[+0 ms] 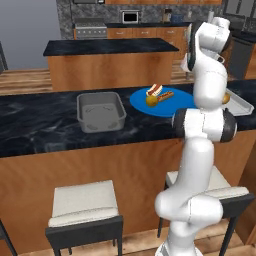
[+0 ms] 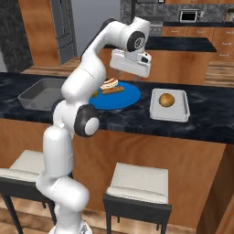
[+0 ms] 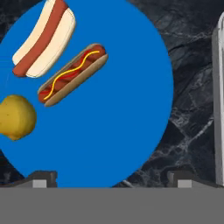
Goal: Place one cooked food and one vegetable from the large plate to each tupperware container.
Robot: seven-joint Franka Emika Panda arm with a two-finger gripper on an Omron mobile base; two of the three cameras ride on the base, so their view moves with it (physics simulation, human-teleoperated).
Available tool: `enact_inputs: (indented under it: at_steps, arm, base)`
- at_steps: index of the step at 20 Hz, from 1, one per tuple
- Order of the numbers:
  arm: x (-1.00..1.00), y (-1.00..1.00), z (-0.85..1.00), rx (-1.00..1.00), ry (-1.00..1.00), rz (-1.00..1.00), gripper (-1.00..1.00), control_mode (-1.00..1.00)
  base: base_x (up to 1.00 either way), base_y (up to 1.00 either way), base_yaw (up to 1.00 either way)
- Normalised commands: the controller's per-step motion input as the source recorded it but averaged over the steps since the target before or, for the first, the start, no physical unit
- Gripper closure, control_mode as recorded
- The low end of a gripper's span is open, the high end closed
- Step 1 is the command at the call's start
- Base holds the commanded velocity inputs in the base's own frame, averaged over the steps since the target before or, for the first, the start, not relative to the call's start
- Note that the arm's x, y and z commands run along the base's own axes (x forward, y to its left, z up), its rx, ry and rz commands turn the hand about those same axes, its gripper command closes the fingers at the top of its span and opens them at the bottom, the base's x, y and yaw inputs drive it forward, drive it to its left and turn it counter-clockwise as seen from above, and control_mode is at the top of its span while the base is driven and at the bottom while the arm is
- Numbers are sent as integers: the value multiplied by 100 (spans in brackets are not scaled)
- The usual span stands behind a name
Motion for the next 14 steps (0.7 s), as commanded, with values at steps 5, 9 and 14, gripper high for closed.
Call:
enact_inputs:
  at_steps: [5,9,14]
  arm:
    - [-96,78,-46,-20,-31,4,-100,-100]
    - [-29,57,-11,-17,-35,2,-100,-100]
    - [54,54,15,-23,-33,1,-100,-100]
  base:
    - [0,0,0]
    - [0,0,0]
    - [0,0,0]
